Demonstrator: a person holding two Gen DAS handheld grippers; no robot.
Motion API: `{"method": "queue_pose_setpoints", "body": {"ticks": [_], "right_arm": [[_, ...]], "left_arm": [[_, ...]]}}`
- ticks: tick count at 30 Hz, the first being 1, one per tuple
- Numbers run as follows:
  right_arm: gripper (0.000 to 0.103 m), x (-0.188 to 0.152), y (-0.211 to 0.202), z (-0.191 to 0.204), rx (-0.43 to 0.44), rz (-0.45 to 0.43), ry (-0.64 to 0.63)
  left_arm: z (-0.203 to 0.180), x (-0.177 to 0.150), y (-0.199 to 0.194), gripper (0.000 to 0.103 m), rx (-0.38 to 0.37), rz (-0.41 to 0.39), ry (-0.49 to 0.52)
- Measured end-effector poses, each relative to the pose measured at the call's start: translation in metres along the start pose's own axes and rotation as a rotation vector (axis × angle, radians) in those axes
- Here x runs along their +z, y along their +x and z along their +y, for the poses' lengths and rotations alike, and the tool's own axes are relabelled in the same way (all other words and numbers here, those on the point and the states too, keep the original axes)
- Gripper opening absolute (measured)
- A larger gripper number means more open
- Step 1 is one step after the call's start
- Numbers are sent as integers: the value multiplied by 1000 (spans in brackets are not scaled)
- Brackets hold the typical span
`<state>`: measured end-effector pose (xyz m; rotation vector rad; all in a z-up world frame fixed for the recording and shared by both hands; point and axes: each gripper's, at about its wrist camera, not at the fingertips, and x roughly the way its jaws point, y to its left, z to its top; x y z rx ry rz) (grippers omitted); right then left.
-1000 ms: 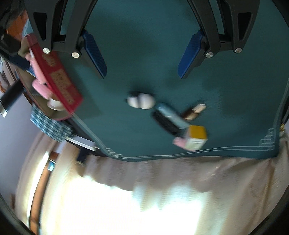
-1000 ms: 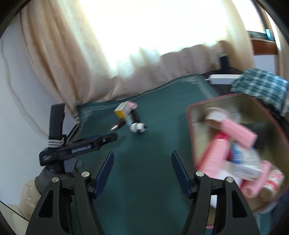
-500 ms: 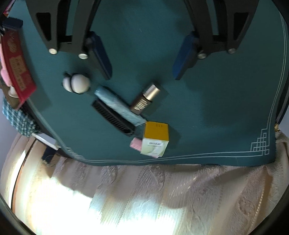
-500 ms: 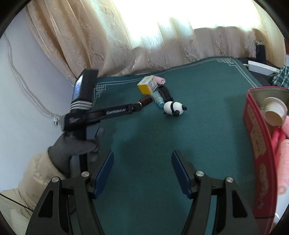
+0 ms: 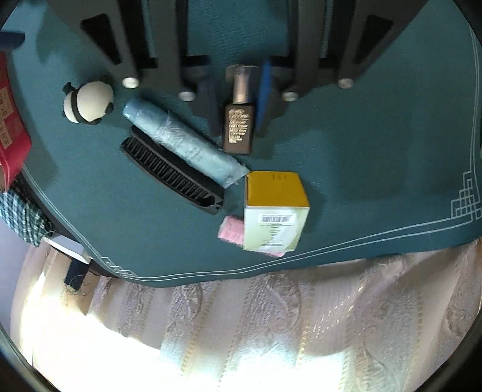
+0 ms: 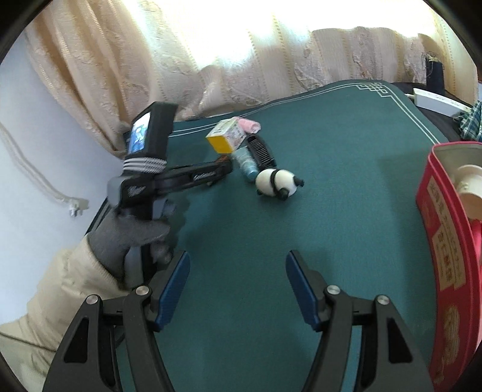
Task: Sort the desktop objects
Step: 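Grasp the dark cosmetic bottle on the mat with the left gripper, then grasp the panda figurine with the right gripper while the left gripper holds the bottle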
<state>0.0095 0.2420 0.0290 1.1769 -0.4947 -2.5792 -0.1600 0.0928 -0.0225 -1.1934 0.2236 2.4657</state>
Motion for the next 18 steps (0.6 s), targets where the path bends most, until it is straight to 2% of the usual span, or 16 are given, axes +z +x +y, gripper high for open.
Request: {"method": "queue_pose_setpoints", "body": {"ticks": [4,14,18], "right_arm": [[70,15,13,-6,-56,-3,21],[70,51,57,-4,-201,17,-11],[70,62,78,-10,-221,30,9]], "left_arm": [[1,-7,-8,20,-37,-2,-6],[16,-19,-28,20,-65,-1,-79],[21,-21,-29,20,-69,3,-91]]}}
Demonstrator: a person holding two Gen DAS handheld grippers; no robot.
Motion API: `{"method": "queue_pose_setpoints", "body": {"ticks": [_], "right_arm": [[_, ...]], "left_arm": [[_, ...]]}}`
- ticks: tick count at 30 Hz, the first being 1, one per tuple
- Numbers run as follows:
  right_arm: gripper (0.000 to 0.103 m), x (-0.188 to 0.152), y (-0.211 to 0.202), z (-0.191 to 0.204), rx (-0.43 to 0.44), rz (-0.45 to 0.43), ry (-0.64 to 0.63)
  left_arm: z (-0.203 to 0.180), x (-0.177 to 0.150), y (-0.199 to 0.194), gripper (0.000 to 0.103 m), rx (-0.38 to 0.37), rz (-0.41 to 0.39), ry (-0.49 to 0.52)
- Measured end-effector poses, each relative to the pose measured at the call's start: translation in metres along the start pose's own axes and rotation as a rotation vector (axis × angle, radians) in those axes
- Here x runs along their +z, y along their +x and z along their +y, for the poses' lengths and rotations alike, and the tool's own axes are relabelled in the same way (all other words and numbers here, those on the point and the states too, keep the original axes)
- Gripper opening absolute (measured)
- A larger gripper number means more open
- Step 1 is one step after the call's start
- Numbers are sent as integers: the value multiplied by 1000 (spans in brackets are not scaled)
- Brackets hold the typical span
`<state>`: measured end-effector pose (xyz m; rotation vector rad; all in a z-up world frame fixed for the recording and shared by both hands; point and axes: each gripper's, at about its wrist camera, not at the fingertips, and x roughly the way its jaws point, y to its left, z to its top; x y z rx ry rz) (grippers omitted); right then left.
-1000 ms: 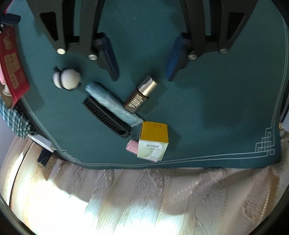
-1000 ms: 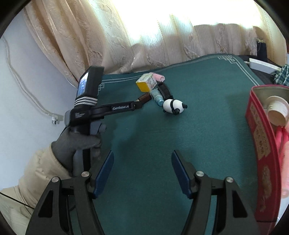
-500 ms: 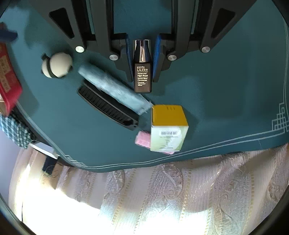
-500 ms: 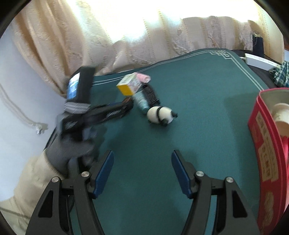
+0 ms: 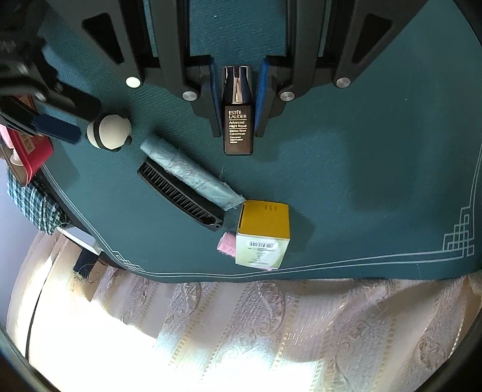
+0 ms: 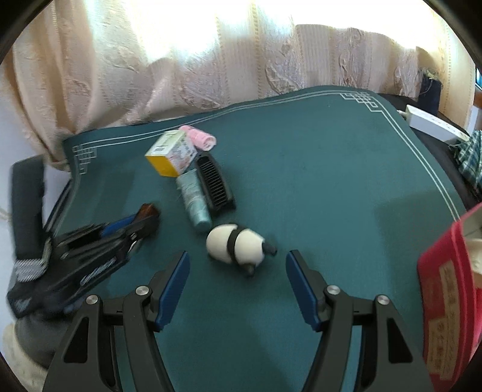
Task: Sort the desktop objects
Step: 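Grasp the panda figurine with the right gripper while the left gripper holds the bottle, then carry the bottle and panda figurine over the red tin with both grippers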
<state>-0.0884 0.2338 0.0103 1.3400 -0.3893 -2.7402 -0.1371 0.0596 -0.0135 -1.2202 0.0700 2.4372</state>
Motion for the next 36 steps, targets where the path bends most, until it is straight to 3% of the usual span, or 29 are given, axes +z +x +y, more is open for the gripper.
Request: {"method": "queue_pose_setpoints", "body": {"ticks": [6,9,16,27,36], "right_arm": [[69,4,19,6,-22,3,-37],[59,3,19,9,-51,-8,-73],[59,-5,6,8,-9,-21,-61],[59,-24,-50,5,3,-101,-31],[59,-45,-117,-26,-4,-213,45]], "left_arm": [[1,1,0,20,-11,3,-8],[1,1,-1,20,-13,3,-9],[-3,4,-6,20,-18,-7,-1],[-19,6,-22,21,-29,-28,33],[-65,-7,-57,20,-76,-49,99]]}}
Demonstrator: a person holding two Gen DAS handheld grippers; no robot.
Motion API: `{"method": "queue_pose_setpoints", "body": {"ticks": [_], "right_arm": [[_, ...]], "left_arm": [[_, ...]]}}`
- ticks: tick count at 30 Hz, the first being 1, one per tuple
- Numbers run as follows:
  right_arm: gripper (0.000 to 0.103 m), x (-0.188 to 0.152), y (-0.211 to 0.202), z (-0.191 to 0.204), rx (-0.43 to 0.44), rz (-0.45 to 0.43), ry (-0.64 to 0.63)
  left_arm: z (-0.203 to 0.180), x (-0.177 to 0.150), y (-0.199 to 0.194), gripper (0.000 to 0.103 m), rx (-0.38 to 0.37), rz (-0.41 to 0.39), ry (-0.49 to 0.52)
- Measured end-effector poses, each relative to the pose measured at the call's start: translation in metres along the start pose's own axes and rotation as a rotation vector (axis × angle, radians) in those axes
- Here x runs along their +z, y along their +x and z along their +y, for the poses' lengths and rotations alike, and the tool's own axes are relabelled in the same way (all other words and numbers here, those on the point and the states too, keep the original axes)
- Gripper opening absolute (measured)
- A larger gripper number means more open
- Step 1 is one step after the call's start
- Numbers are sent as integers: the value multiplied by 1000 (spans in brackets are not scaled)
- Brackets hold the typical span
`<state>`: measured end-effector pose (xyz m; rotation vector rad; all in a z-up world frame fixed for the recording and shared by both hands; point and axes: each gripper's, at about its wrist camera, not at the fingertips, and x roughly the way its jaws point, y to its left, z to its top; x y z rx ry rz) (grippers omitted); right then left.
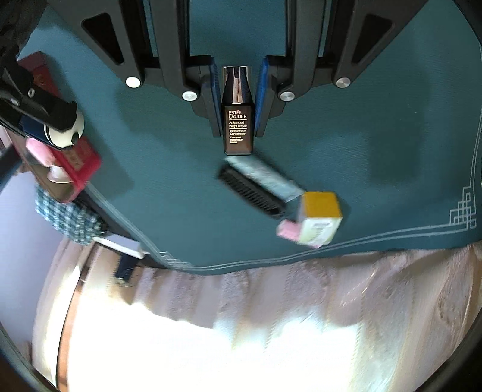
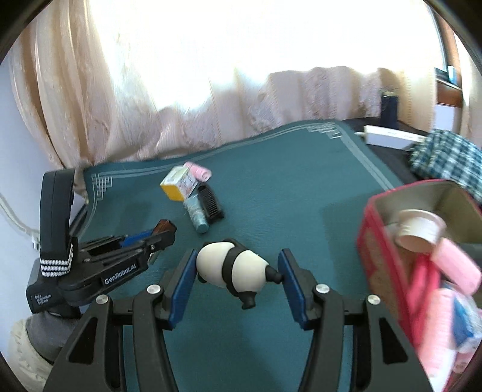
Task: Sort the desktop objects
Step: 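Carry the bottle and panda figurine over the red tin with both grippers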
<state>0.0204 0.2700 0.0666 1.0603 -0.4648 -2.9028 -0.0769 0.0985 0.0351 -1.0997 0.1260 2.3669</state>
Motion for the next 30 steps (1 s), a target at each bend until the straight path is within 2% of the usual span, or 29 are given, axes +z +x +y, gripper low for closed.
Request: {"method": "queue_pose_setpoints", "body": {"ticks": [7,14,21,30], "right_arm": [[59,-8,-56,-46,-61,-83,64],[59,-25,-104,-116,-191,-132,172],[59,-34,-122,-160,-240,-151,252],[59,-41,-129,-180,-245,-142,269]], "left_arm": [[-60,-1,-26,21,-72,-32,72],[-124,-4,-33,21,-156,-22,155],[-179,1,-31,21,-199,-13,235],[-231,10,-11,21,-265,7,296]]}}
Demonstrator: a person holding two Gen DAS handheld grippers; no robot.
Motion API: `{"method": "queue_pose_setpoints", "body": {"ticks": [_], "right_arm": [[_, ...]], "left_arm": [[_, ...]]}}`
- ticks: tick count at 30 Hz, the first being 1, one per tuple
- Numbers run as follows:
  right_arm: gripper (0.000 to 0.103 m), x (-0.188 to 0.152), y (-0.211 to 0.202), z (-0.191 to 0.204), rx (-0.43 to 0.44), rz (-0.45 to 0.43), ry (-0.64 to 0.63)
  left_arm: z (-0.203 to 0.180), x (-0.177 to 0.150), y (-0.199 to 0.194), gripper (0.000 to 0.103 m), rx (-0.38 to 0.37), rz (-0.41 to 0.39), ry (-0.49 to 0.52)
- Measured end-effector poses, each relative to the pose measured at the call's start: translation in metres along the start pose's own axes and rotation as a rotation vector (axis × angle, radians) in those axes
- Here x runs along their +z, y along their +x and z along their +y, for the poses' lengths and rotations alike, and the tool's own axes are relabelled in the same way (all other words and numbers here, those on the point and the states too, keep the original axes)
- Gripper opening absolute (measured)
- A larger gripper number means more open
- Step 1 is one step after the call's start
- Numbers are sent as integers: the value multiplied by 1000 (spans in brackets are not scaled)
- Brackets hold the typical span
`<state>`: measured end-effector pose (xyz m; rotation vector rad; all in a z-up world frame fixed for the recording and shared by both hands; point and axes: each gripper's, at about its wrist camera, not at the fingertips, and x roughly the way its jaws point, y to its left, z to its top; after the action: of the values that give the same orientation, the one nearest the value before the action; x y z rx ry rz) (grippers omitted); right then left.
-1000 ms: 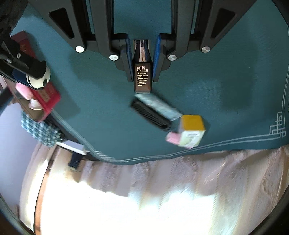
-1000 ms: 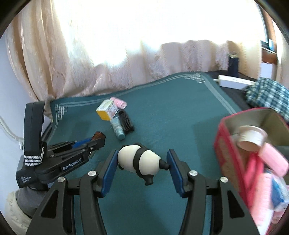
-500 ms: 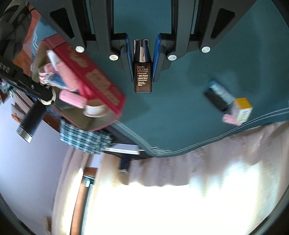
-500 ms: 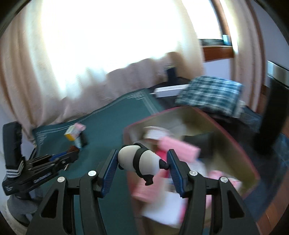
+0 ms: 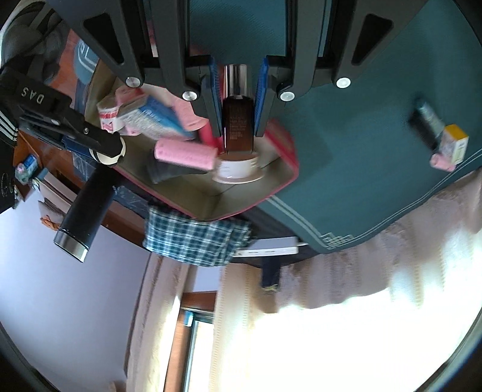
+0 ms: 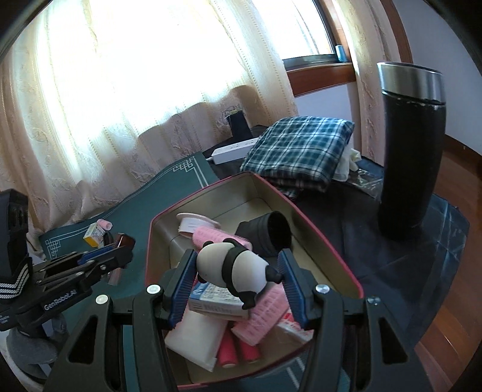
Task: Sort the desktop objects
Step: 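Carry the bottle and panda figurine over the red tin with both grippers, then open both grippers to drop the bottle and panda into the tin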
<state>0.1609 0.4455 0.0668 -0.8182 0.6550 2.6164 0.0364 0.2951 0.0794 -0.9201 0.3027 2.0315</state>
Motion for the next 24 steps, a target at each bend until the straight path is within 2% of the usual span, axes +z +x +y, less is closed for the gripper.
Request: {"method": "queue_pose_setpoints", "body": {"ticks": [10,17,24], "right_arm": [[59,0,7,-10,-11,9,13],[59,-1,17,-1,10,26,-9],[61,-5,25,0,24,52,1]], "left_arm": [[-15,14,31,21,-24,22,31],[-1,17,29,21,-54,9,-18],[20,14,19,21,-23,-1,-75]]}}
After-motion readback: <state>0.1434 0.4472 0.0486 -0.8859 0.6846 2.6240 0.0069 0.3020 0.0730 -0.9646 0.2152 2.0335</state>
